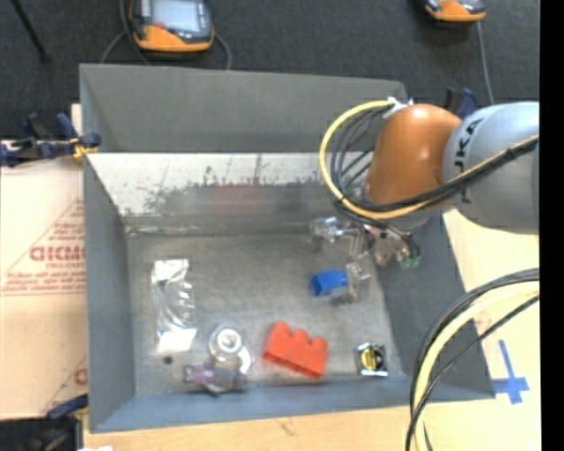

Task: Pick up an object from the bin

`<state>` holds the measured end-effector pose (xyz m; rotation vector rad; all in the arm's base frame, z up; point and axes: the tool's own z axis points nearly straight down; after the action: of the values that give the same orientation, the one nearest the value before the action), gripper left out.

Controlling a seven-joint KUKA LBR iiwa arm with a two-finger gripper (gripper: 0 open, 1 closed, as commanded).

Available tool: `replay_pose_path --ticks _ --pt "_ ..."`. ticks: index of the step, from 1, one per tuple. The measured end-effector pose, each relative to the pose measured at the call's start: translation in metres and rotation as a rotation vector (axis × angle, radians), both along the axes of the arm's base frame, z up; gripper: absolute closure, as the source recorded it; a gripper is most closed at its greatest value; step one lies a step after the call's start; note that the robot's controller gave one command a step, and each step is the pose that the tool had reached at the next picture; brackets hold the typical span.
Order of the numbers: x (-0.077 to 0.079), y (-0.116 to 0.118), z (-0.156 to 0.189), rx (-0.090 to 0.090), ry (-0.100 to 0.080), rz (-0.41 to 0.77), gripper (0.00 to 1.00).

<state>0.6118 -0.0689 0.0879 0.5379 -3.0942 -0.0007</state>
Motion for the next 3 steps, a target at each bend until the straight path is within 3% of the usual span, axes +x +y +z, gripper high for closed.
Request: replay_pose_path --ticks 1,2,3 --pt "-0.03 0.0 -0.017 -0.002 -0.005 0.158 0.0" --pt "-0.03 0.0 -0.016 -0.002 -0.007 0.161 1.0" --pt "-0.05 0.01 0.109 -0.003 -0.011 0.476 1.0"
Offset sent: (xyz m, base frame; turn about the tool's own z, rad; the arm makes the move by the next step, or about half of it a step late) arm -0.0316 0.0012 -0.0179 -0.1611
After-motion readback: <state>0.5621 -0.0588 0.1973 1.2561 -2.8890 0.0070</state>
